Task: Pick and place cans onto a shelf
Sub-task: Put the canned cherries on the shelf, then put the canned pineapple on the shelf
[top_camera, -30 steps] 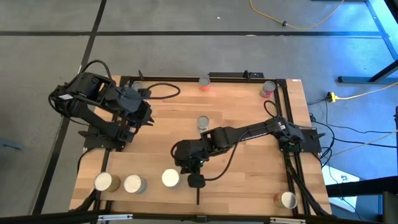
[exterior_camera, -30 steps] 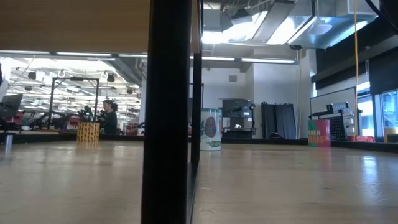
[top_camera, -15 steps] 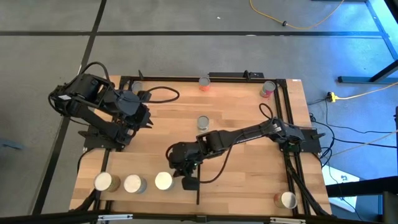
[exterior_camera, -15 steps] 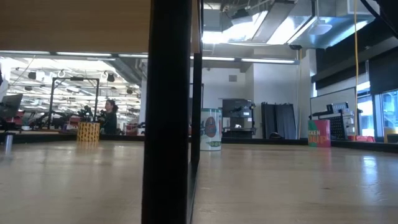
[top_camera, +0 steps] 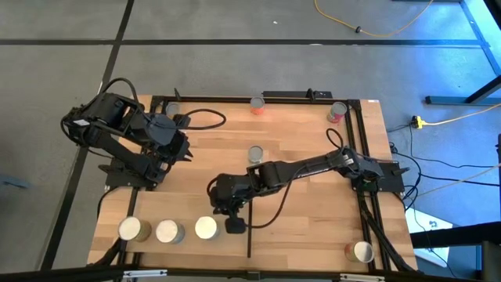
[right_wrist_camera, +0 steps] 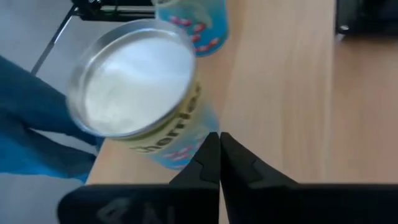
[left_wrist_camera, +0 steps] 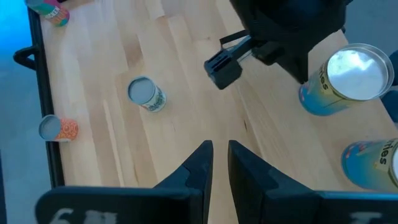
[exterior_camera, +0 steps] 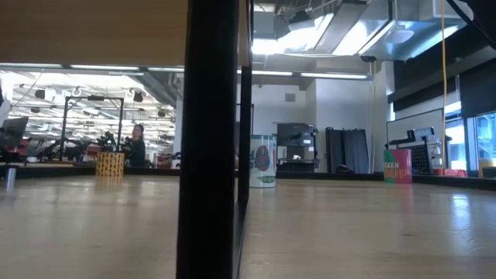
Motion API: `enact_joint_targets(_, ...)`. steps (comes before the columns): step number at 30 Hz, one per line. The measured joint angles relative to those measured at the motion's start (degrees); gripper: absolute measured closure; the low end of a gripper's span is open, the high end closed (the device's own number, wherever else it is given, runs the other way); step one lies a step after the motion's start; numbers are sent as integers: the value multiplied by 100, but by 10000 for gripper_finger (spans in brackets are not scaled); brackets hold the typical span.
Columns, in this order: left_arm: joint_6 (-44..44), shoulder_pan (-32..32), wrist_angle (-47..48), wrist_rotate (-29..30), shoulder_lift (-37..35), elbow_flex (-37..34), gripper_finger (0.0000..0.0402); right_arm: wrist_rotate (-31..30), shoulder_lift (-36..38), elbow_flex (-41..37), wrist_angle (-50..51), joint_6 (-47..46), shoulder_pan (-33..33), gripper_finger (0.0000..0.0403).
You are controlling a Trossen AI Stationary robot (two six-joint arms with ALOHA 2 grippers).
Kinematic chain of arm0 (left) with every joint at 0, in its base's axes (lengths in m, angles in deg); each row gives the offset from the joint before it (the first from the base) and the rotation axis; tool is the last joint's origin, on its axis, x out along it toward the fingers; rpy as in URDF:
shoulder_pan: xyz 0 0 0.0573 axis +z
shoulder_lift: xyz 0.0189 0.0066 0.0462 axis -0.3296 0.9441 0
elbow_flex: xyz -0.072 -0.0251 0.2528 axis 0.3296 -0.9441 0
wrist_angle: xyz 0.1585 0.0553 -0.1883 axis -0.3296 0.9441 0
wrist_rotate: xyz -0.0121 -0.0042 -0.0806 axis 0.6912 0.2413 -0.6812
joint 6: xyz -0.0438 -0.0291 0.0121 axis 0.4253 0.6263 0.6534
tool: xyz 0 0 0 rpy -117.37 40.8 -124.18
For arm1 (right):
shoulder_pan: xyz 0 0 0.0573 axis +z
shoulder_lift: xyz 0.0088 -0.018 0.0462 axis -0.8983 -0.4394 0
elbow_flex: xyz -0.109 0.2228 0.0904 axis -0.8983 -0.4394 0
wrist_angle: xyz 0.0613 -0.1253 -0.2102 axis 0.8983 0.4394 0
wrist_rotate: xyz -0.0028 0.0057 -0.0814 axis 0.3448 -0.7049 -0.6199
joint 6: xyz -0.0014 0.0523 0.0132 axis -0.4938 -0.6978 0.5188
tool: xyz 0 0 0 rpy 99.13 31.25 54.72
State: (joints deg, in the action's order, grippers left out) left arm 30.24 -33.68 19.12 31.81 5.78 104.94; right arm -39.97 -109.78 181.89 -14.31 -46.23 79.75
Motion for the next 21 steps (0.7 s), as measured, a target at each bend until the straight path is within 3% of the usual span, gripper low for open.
enact_joint_targets(15, 20, 0, 0, 2, -1, 0, 360, 974, -229, 2, -260, 169, -7, 402)
enact_joint_targets(18, 23, 0, 0, 2, -2, 0, 360, 889, -247, 2, -200, 144, -7, 402)
enact_joint_targets(21, 28, 0, 0, 2, 0, 0, 360, 390, -247, 9, -128, 46, 0, 402)
